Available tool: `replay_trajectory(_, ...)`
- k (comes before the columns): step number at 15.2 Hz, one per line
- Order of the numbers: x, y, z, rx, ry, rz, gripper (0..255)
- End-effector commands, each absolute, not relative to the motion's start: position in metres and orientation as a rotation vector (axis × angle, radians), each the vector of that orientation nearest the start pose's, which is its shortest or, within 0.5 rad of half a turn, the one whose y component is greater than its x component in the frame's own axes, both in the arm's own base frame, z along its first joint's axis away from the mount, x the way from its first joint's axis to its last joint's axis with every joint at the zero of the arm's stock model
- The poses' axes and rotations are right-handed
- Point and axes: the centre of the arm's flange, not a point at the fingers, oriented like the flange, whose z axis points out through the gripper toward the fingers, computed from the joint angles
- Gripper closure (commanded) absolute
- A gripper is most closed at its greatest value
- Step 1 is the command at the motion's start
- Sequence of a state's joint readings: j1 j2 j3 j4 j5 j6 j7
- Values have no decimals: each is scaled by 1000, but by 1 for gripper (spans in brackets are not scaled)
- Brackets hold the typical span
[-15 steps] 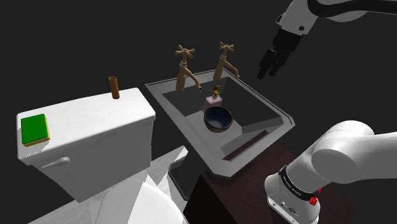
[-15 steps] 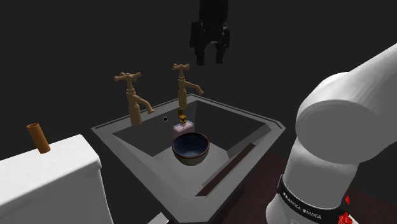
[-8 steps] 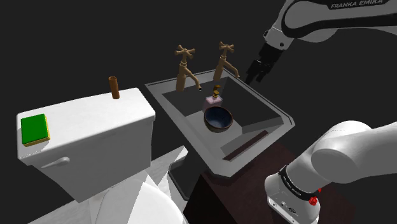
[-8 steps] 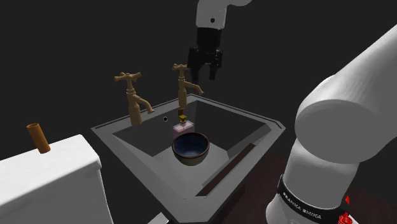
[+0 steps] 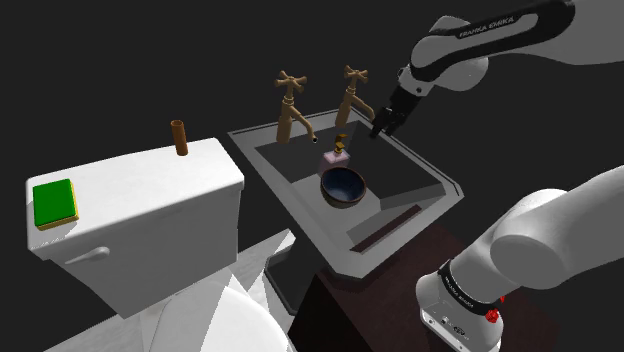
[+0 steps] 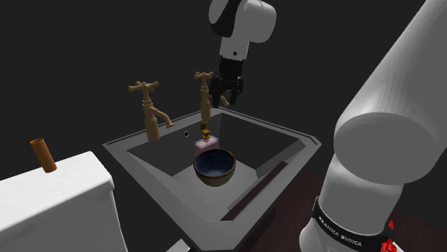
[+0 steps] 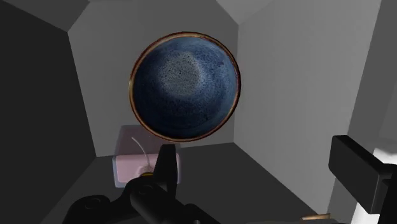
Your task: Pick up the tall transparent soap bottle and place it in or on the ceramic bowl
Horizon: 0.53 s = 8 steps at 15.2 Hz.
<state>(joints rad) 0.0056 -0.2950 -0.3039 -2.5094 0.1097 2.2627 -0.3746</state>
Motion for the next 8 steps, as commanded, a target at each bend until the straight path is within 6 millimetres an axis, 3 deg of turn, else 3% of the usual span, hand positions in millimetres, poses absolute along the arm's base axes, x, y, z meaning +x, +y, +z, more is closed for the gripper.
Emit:
replay_trajectory(1,432,-137,368,-2977,-25,-154,0)
replay_trajectory(8,483,-175,303,-2939,-18,-226,0)
